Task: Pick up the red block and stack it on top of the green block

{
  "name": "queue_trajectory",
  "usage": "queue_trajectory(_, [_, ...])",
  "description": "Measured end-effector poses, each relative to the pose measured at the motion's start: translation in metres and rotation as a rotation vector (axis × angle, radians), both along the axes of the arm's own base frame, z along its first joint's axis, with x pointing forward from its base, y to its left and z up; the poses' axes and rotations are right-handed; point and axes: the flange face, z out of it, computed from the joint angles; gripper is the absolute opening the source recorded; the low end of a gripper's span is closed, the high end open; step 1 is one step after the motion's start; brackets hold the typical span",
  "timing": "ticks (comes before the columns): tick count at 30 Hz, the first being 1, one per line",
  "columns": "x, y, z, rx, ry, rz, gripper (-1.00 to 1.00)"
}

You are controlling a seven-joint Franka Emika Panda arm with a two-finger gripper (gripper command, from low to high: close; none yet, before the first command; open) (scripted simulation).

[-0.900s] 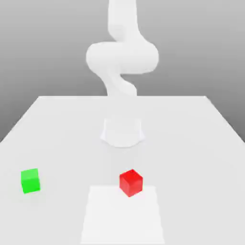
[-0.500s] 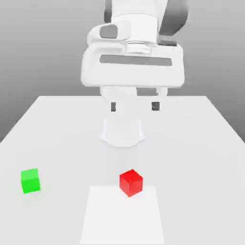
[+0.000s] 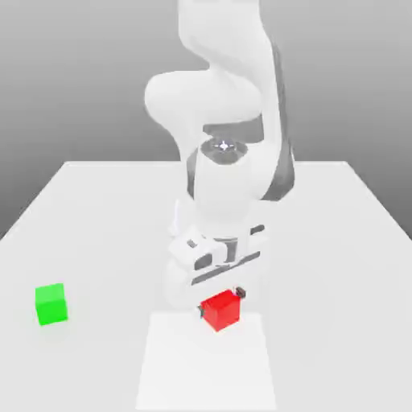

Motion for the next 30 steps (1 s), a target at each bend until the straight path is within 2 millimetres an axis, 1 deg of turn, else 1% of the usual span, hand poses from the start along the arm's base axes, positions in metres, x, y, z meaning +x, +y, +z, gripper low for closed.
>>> queue_trajectory(3, [0.0, 0.0, 0.0, 0.0, 0.001, 0.0, -1.0])
queue_trajectory(4, [-0.001, 0.0, -0.003, 0.0, 0.001, 0.0, -1.0])
queue_trajectory(5, [0.0, 0.0, -0.001, 0.0, 0.001, -0.001, -1.0])
queue_trajectory(7, [0.001, 0.001, 0.011, 0.002, 0.001, -0.001, -1.0])
queue_trajectory(13, [0.0, 0.0, 0.055, 0.001, 0.001, -0.001, -1.0])
queue_trajectory(14, [0.003, -0.007, 0.06, 0.002, 0.001, -0.009, -1.0])
queue_trajectory(15, [0.008, -0.021, 0.065, 0.005, 0.001, -0.025, -1.0])
queue_trajectory(17, [0.019, -0.058, 0.071, 0.01, -0.001, -0.068, -1.0])
queue_trajectory(19, [0.025, -0.103, 0.077, 0.015, -0.003, -0.115, -1.0])
queue_trajectory(21, [0.025, -0.151, 0.083, 0.016, -0.005, -0.164, -1.0])
queue_trajectory(23, [0.017, -0.2, 0.088, 0.014, -0.005, -0.212, -1.0])
queue_trajectory(24, [0.01, -0.226, 0.091, 0.012, -0.004, -0.239, -1.0])
queue_trajectory(26, [-0.013, -0.281, 0.097, 0.006, -0.001, -0.305, -1.0])
queue_trajectory(27, [-0.025, -0.302, 0.095, 0.004, 0.0, -0.334, -1.0])
queue_trajectory(29, [-0.028, -0.312, 0.079, 0.003, 0.001, -0.336, -1.0])
queue_trajectory(30, [-0.027, -0.312, 0.07, 0.003, 0.001, -0.331, -1.0])
